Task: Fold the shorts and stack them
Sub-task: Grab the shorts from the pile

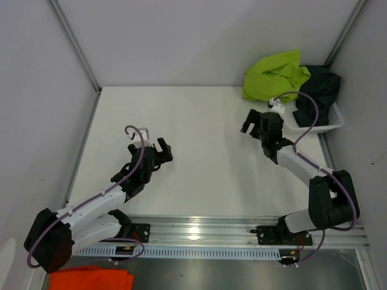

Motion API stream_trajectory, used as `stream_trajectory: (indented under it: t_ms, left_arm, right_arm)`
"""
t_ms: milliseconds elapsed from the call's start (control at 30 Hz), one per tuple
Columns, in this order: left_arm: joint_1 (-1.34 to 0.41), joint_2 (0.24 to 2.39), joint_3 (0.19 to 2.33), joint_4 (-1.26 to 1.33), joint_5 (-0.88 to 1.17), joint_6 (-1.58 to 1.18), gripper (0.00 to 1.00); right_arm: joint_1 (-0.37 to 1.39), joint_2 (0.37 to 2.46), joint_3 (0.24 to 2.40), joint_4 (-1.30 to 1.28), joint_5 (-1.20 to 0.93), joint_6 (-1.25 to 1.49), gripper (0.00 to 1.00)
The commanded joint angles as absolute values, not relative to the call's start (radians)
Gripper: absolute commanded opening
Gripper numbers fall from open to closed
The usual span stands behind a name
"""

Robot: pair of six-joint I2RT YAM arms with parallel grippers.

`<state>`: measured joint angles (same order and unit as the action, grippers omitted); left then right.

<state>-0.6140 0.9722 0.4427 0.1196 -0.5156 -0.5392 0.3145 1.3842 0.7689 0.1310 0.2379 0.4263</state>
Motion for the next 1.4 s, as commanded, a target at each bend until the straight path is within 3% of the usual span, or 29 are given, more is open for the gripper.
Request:
stream_trajectory:
  t_ms: [0,200,533,633,800,833,867,967,1000,1033,1367]
  left_arm:
    - [-0.609,0.954,0.492,0.081,-0.492,-0.509,0.99]
    - [-0.609,0.923,0.48,0.104,-0.442,-0.456,0.99]
    - [-0.609,0.951,0.502,0.074,-0.463,-0.456,0.99]
    - [-0.609,0.963,0.506,0.072,-0.454,-0.46,0.99]
    - [-0.609,1.0,0.52,0.072,-0.437,-0.466,0.99]
    - [-0.609,1.005,0.526,0.065,-0.433,-0.469,0.99]
    - [-0.609,1.014,0.532,0.063,-0.43,-0.471,0.99]
    - [-0.609,1.019,0.532,0.063,-0.422,-0.474,0.99]
    - [-0.609,1.02,0.532,0.063,-0.423,-0.472,0.99]
    - [-0.609,1.017,0.534,0.063,-0.425,-0.474,0.99]
    - [-0.609,0.951,0.505,0.084,-0.434,-0.465,0.99]
  right_arm:
    - [0.287,1.477,1.01,0.103,0.221,0.365,0.99]
    - [0.232,1.847,1.562,-0.055,0.15,0.304,1.0]
    - [0.207,2.319,2.277,-0.251,0.417,0.268,0.99]
    - [0.203,2.428,2.411,-0.27,0.491,0.278,0.99]
    - [0.198,2.479,2.454,-0.253,0.616,0.331,0.99]
    - [0.196,2.474,2.447,-0.249,0.612,0.333,0.94]
    - [0.196,2.471,2.445,-0.249,0.611,0.328,0.72]
    - [0.196,2.448,2.43,-0.258,0.617,0.331,0.32]
    - [0.196,2.436,2.421,-0.255,0.603,0.331,0.09]
    - [0.196,2.421,2.412,-0.25,0.597,0.33,0.0]
    - [0.331,2.116,2.494,-0.331,0.401,0.221,0.0]
